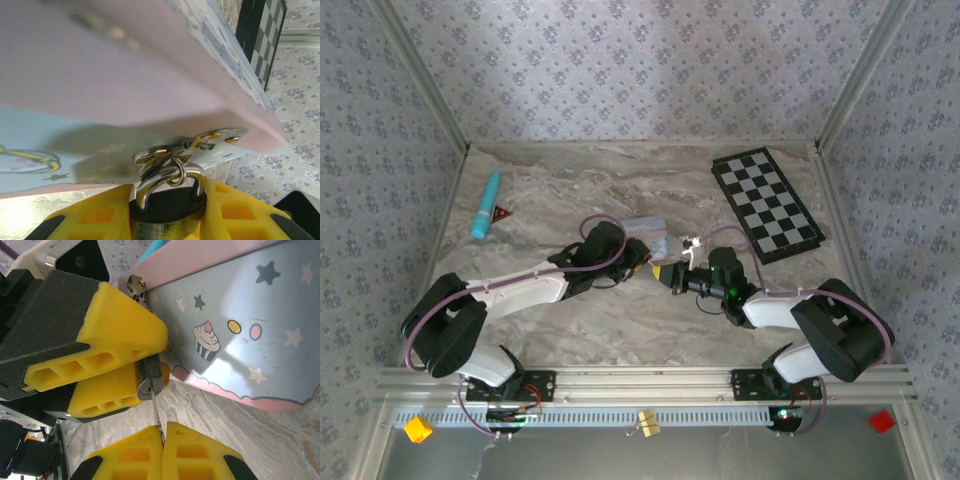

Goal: Unlock a padlock with a key

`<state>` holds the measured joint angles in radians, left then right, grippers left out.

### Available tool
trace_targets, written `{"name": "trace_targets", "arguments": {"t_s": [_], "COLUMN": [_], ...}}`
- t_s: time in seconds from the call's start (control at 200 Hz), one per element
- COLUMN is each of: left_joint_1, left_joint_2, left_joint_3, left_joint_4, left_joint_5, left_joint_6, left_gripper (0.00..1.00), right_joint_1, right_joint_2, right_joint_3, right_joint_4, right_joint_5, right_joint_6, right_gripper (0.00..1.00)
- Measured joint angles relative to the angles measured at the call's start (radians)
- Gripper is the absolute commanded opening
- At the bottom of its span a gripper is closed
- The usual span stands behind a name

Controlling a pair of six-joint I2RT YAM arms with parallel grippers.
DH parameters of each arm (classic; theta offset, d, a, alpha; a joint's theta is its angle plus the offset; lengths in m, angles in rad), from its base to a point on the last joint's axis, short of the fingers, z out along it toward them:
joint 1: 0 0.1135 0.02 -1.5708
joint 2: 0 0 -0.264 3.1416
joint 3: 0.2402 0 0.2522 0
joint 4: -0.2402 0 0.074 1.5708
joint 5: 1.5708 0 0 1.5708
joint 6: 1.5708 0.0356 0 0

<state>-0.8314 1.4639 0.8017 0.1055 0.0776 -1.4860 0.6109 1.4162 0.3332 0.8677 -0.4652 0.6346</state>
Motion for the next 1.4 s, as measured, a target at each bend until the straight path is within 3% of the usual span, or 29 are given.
{"name": "trace_targets", "arguments": {"t_s": [0.79, 1.014, 1.404], "left_joint_1": [-0.013, -0.035, -0.06], "left_joint_2": [0.093, 0.108, 0.128], "left_joint_3": [0.06, 0.068, 0.068], "left_joint_4": [-0.001, 0.009, 0.024], "left_joint_5": [-0.016, -0.024, -0.013], "left_joint_6": [0.033, 0.012, -0.026], "left_gripper": [0.01, 0.01, 0.01], "right_joint_1": [-0.026, -0.085, -0.076], "right_joint_2": [0.014, 0.025, 0.085], "right_joint_3": [0.007, -0.028, -0.027], "right_joint_4": [-0.029, 0.036, 0.11], "right_joint_5": [0.017, -0.049, -0.04], "right_joint_6": [0.014, 0.011, -0.019], "right_gripper": [0.0, 0.0, 0.0]}}
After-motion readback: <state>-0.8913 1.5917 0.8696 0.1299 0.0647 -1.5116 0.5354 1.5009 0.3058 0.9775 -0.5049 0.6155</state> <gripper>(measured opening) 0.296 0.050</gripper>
